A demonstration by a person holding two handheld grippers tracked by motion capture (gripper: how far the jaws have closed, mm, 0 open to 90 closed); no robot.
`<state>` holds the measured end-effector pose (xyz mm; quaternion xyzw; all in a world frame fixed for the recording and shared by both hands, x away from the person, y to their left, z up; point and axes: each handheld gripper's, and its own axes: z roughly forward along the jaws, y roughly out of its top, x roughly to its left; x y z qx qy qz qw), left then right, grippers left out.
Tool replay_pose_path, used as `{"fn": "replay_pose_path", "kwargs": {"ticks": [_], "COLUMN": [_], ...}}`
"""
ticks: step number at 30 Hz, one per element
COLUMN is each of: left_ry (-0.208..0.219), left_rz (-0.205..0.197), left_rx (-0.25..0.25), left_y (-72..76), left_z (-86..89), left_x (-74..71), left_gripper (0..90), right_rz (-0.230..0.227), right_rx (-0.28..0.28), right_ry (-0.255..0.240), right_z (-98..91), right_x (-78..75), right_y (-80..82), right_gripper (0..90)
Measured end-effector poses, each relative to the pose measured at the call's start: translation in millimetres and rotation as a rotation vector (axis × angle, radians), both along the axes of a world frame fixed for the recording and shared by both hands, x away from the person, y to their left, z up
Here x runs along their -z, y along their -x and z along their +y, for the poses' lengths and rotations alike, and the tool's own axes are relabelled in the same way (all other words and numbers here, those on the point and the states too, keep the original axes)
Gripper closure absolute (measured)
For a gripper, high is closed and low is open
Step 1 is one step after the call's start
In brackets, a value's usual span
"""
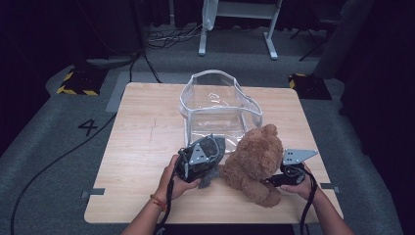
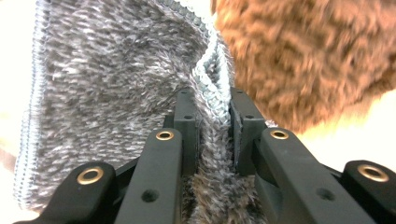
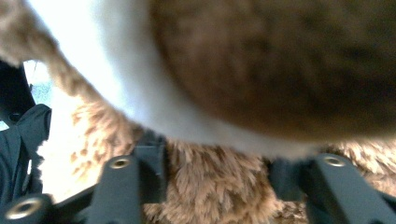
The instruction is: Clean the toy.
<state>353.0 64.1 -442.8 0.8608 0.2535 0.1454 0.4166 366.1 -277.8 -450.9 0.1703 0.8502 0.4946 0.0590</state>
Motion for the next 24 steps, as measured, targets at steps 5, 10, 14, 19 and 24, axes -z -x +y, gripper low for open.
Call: {"fn": "replay_pose_path", "kwargs": {"ticks": [5, 10, 14, 19, 24], "left_ry": [0.001, 0.010, 0.001, -0.001, 0.001], "left_rz": [0.025, 0.041, 0.039, 0.041, 0.044], "left_rx": [0.049, 0.079, 0.089, 0.095, 0.115], "left_y": [-8.4, -9.8, -7.9, -5.4, -2.0], "left_z": [-20.6, -32.5, -35.2, -35.3, -40.0], "left_x": [2.5, 6.1, 4.6, 4.3, 4.7], "left_gripper": [76.2, 76.2, 76.3, 76.3, 76.7], "right_rz": [0.011, 0.011, -0.004, 0.006, 0.043], "right_rx": [0.022, 0.075, 0.144, 0.184, 0.217], "right_ry": [0.014, 0.038, 0.018, -0.001, -0.066], "right_z": [1.5, -0.4, -3.2, -2.8, 1.4], "right_x": [-3.7, -18.5, -31.9, -33.0, -26.5], "right_y": [2.5, 9.3, 16.4, 30.4, 44.1], "right_gripper": [34.6, 29.0, 20.0, 18.6, 15.4]}}
